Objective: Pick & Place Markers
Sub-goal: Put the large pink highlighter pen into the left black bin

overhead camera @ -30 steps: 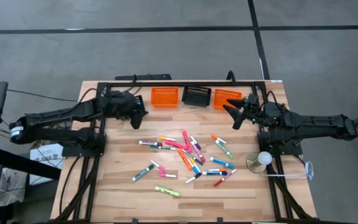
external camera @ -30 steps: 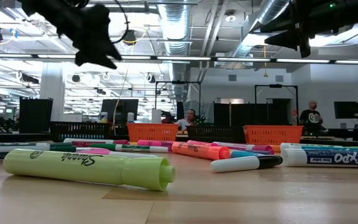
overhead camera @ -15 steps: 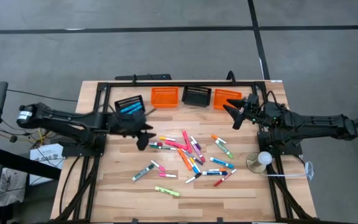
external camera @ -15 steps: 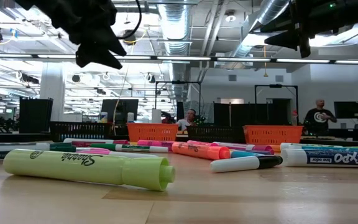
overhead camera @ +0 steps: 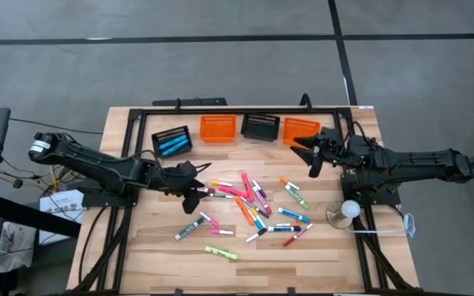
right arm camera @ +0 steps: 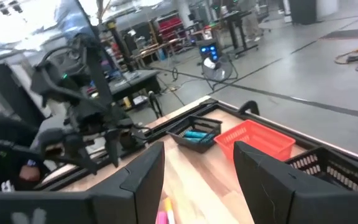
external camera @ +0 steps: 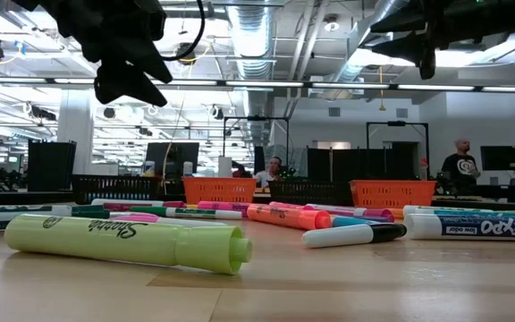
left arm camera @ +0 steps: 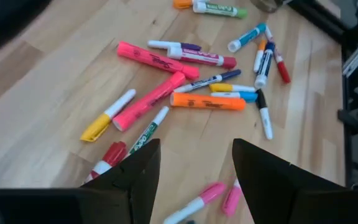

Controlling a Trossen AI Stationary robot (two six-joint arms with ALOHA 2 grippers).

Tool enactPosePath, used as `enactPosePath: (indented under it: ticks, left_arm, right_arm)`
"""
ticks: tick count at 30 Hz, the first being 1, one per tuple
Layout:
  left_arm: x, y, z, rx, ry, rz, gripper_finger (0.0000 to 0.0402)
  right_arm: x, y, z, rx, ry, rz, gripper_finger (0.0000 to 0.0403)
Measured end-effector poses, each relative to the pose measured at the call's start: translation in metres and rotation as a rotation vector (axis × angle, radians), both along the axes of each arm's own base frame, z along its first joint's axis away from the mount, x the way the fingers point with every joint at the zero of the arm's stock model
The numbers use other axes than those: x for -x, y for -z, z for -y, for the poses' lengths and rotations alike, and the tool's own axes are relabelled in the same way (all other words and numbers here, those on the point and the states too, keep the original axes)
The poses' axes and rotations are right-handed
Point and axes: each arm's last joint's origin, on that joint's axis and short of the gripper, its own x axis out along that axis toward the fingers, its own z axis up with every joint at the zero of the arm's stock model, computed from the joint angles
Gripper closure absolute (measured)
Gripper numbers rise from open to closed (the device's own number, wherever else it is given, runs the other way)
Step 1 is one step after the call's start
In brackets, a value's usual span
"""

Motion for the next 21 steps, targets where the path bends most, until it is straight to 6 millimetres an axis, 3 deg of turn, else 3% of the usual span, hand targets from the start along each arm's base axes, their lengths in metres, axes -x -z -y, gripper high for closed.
enactPosePath:
  ticks: [4, 11, 21]
  left_arm:
    - [-0.003, 0.002, 0.001, 0.025, -0.021, 0.002, 0.0202]
    - [-0.026, 0.009, 0.01, -0.011, 0.034, 0.074, 0.0202]
    - [-0.084, 0.011, 0.005, -0.235, 0.145, 0.013, 0.0202]
  right_arm:
    - [-0.005, 0.001, -0.001, 0.021, -0.018, -0.005, 0.0219]
    - [-0.008, 0.004, 0.0, 0.023, -0.013, -0.025, 0.0219]
    - [-0.008, 0.003, 0.0, 0.023, -0.012, -0.019, 0.0219]
